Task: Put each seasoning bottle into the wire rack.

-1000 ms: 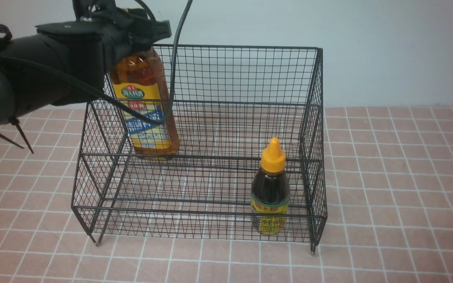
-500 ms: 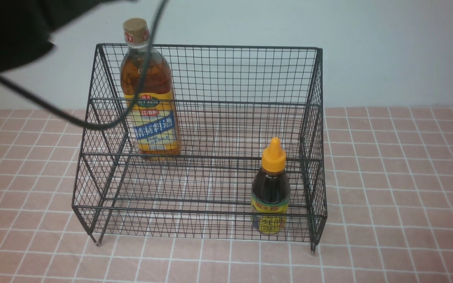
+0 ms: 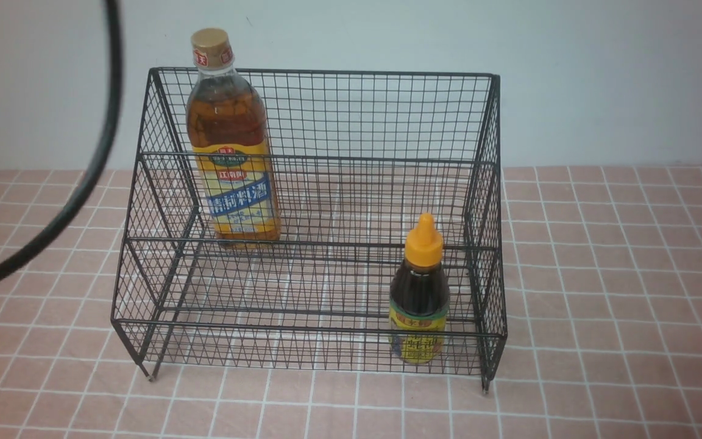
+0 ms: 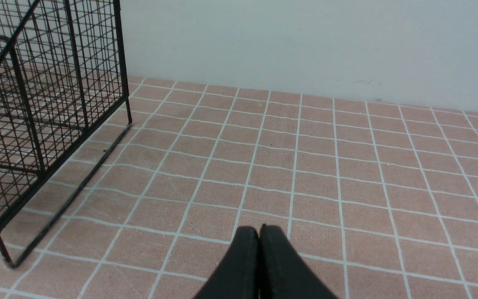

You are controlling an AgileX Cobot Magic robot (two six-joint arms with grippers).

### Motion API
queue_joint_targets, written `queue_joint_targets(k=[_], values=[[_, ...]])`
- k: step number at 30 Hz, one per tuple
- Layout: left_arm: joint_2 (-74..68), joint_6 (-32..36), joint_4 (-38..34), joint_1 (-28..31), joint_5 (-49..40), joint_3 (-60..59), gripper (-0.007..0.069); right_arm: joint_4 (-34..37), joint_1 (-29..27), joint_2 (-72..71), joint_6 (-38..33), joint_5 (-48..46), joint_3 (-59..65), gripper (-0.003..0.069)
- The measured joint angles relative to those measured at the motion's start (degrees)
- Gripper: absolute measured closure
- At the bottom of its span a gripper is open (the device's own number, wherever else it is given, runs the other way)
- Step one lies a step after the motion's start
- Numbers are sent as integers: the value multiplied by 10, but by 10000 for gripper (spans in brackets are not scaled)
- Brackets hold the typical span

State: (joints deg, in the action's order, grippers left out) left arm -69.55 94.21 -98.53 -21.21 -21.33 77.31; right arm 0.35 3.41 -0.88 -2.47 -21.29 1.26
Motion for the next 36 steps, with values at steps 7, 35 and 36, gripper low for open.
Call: queue_joint_targets(k=[7, 35, 36], values=[[11, -256, 225, -1, -277, 3, 631, 0, 0, 0, 11, 0, 0, 673], [253, -848, 874, -1, -311, -89, 631, 0, 0, 0, 15, 0, 0, 673], [262, -849, 874, -1, -311, -96, 631, 0, 0, 0, 15, 0, 0, 673]])
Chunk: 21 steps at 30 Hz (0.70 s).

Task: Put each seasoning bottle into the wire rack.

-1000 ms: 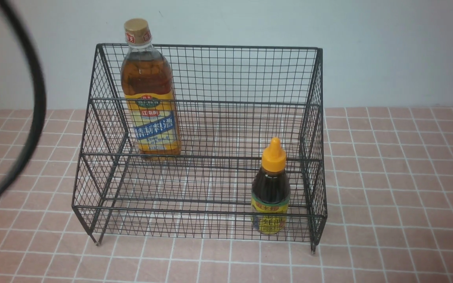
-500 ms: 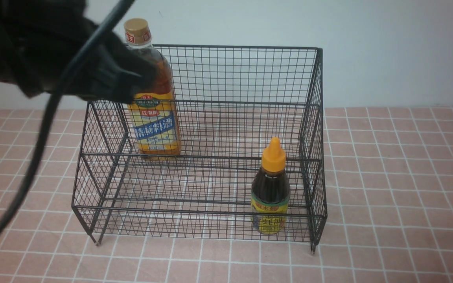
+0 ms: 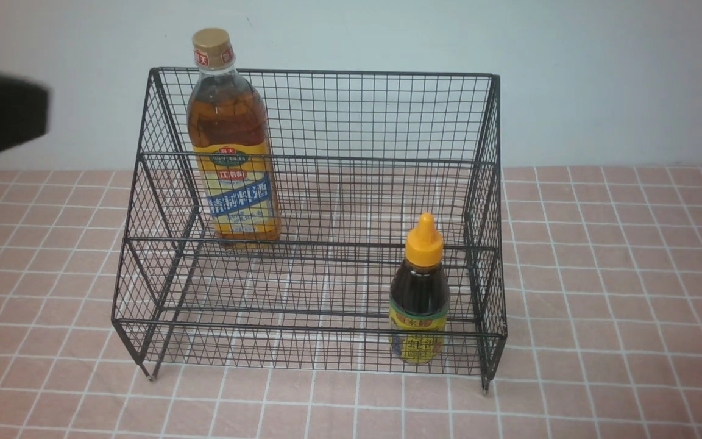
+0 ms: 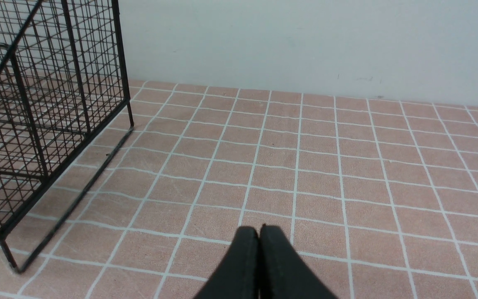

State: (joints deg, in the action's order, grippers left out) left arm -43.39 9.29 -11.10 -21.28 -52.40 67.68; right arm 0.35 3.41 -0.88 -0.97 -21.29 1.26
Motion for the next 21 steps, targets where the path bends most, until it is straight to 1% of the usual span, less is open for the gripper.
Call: queue_joint_targets(k=[5, 12, 18, 21], values=[[57, -1, 2, 0, -13, -18, 631, 0, 0, 0, 0, 0, 0, 673], [92, -2, 1, 0, -26, -18, 631, 0, 0, 0, 0, 0, 0, 673], [112, -18, 34, 0, -28, -18, 631, 0, 0, 0, 0, 0, 0, 673], [126, -35, 59, 0, -17, -42, 631, 0, 0, 0, 0, 0, 0, 673]])
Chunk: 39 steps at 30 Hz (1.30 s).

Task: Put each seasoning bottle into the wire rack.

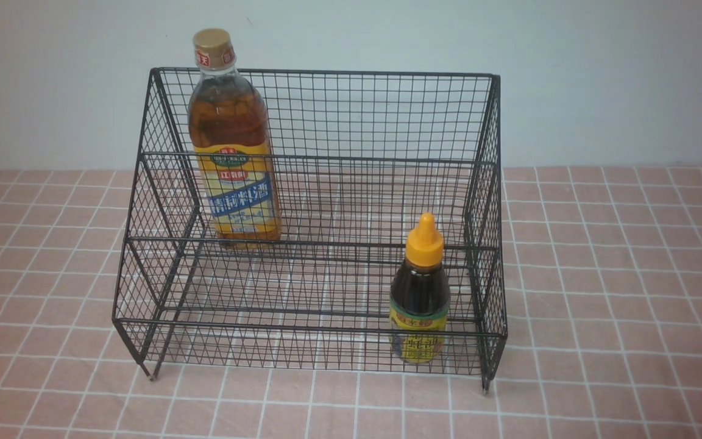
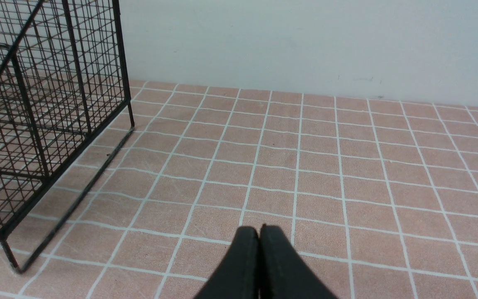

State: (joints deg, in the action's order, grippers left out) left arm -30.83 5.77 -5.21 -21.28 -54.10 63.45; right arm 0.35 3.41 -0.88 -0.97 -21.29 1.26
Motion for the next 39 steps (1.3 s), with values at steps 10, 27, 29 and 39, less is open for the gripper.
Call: queue_joint_targets(k=[10, 27, 29, 39], values=[[179, -11, 44, 42, 251, -323, 631, 0, 0, 0, 0, 0, 0, 673], [315, -28, 45, 187, 357, -651, 631, 0, 0, 0, 0, 0, 0, 673], [315, -28, 45, 187, 345, -651, 631, 0, 0, 0, 0, 0, 0, 673], [315, -28, 45, 187, 330, -651, 631, 0, 0, 0, 0, 0, 0, 673]])
